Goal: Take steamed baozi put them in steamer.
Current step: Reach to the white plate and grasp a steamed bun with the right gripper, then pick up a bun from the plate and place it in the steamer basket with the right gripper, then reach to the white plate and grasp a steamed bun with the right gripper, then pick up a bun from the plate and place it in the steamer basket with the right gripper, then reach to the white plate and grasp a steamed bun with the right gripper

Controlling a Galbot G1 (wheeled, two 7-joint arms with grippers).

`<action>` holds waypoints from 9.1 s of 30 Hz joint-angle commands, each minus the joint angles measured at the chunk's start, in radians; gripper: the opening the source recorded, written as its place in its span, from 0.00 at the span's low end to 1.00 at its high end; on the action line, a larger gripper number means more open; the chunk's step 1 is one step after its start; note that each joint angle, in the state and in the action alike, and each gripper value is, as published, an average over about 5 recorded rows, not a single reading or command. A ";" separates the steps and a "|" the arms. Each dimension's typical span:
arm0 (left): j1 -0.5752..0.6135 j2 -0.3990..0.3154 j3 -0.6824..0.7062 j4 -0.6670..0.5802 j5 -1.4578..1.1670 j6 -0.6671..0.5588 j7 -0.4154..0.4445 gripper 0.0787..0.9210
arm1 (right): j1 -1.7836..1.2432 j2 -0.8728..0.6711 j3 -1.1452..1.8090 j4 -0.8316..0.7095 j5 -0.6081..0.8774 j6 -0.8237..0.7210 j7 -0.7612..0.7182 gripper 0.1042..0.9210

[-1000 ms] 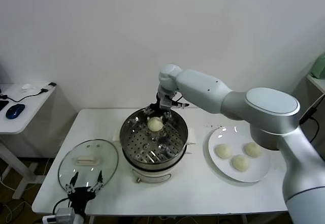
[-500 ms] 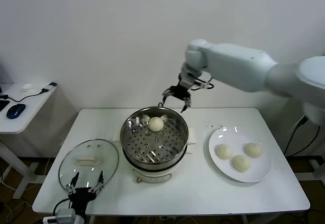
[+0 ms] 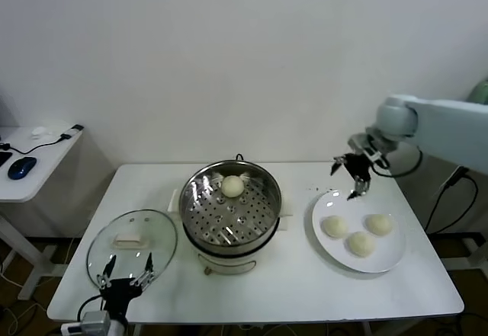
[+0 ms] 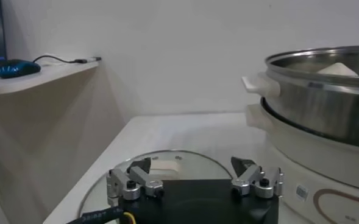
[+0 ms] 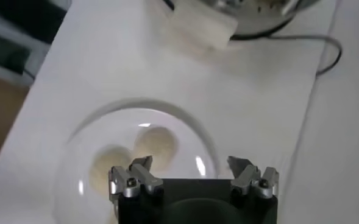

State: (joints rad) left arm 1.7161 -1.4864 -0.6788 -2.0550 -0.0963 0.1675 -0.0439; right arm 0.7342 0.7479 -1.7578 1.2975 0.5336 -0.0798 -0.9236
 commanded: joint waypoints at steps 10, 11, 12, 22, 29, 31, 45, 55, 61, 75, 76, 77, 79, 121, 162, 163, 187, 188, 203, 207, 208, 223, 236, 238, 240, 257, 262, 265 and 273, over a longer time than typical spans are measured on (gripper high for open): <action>0.013 -0.005 -0.003 0.004 0.003 -0.008 -0.002 0.88 | -0.412 0.026 0.295 -0.151 -0.066 -0.227 0.086 0.88; 0.013 -0.006 -0.002 0.005 0.003 -0.009 -0.002 0.88 | -0.421 0.035 0.300 -0.163 -0.078 -0.223 0.085 0.88; 0.013 -0.007 -0.002 0.006 0.004 -0.010 -0.002 0.88 | -0.428 0.042 0.304 -0.174 -0.089 -0.220 0.083 0.88; 0.013 -0.007 -0.002 0.017 0.005 -0.015 -0.002 0.88 | -0.480 0.088 0.343 -0.248 -0.143 -0.206 0.080 0.88; 0.013 -0.005 -0.002 0.024 0.004 -0.020 -0.006 0.88 | -0.489 0.100 0.372 -0.273 -0.150 -0.194 0.070 0.86; 0.013 -0.004 -0.003 0.025 0.004 -0.020 -0.007 0.88 | -0.486 0.098 0.373 -0.267 -0.149 -0.188 0.062 0.83; 0.022 -0.007 0.002 0.014 0.013 -0.020 -0.015 0.88 | -0.355 0.028 0.355 -0.184 -0.130 -0.123 -0.006 0.75; 0.025 -0.003 0.002 0.000 0.013 -0.020 -0.016 0.88 | 0.173 0.050 0.062 -0.008 0.182 -0.116 -0.062 0.74; 0.023 0.000 0.007 -0.006 0.012 -0.013 -0.016 0.88 | 0.389 0.187 0.000 0.130 0.448 -0.186 -0.005 0.75; 0.013 0.005 0.015 -0.024 0.009 0.003 -0.012 0.88 | 0.209 0.594 0.086 0.224 0.681 -0.395 0.299 0.75; 0.013 0.006 0.015 -0.024 0.009 0.003 -0.012 0.88 | 0.182 0.606 0.089 0.211 0.678 -0.411 0.321 0.75; 0.013 0.006 0.014 -0.025 0.009 0.003 -0.012 0.88 | 0.154 0.617 0.093 0.193 0.673 -0.426 0.341 0.74; 0.014 0.005 0.012 -0.025 0.009 0.002 -0.013 0.88 | 0.108 0.636 0.100 0.153 0.655 -0.449 0.367 0.74; 0.011 -0.002 0.014 -0.017 0.009 -0.008 -0.017 0.88 | 0.246 0.432 0.021 0.062 0.457 -0.208 -0.006 0.88; 0.028 -0.005 -0.010 -0.024 0.026 0.000 -0.012 0.88 | -0.490 -0.141 0.377 -0.081 -0.236 -0.184 -0.001 0.88; 0.029 -0.005 -0.010 -0.024 0.026 0.000 -0.012 0.88 | -0.498 -0.132 0.387 -0.089 -0.236 -0.185 0.000 0.88; 0.028 -0.009 -0.002 -0.014 0.036 -0.007 -0.014 0.88 | -0.426 -0.099 0.392 -0.086 -0.236 -0.153 -0.033 0.69; 0.029 -0.009 -0.002 -0.014 0.036 -0.008 -0.014 0.88 | -0.398 -0.101 0.379 -0.076 -0.235 -0.147 -0.042 0.69; 0.037 -0.006 0.000 -0.034 0.040 -0.006 -0.014 0.88 | 0.387 0.264 0.106 0.041 -0.003 0.152 -0.195 0.68; 0.037 -0.003 -0.001 -0.036 0.040 -0.005 -0.013 0.88 | 0.411 0.388 0.173 0.177 -0.007 0.215 -0.188 0.68; 0.037 -0.001 -0.002 -0.036 0.040 -0.005 -0.012 0.88 | 0.404 0.412 0.184 0.220 -0.024 0.231 -0.183 0.68; 0.042 -0.004 -0.006 -0.030 0.038 -0.008 -0.014 0.88 | 0.025 0.570 0.219 0.303 -0.474 0.410 -0.075 0.68; 0.048 -0.010 -0.007 -0.028 0.038 -0.013 -0.017 0.88 | -0.139 0.594 0.237 0.131 -0.587 0.425 -0.024 0.68; 0.048 -0.011 -0.006 -0.026 0.038 -0.015 -0.017 0.88 | -0.146 0.597 0.240 0.114 -0.592 0.431 -0.020 0.69; 0.049 -0.011 -0.006 -0.025 0.038 -0.016 -0.018 0.88 | -0.152 0.600 0.243 0.100 -0.595 0.437 -0.011 0.69; 0.047 -0.015 -0.003 -0.025 0.037 -0.017 -0.021 0.88 | 0.098 0.443 0.271 0.115 -0.288 0.542 -0.225 0.88; 0.050 -0.015 -0.001 -0.028 0.039 -0.019 -0.021 0.88 | 0.249 0.305 0.177 0.018 -0.090 0.497 -0.296 0.88; 0.054 -0.014 -0.001 -0.031 0.039 -0.020 -0.021 0.88 | 0.315 0.209 0.076 -0.047 -0.036 0.392 -0.302 0.88; 0.050 -0.011 -0.003 -0.037 0.035 -0.020 -0.021 0.88 | 0.144 -0.074 -0.012 -0.182 -0.059 0.185 -0.267 0.88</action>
State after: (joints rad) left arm 1.7613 -1.5002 -0.6790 -2.0938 -0.0602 0.1495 -0.0639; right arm 0.9187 0.9894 -1.6533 1.2720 0.3747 0.2952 -1.1607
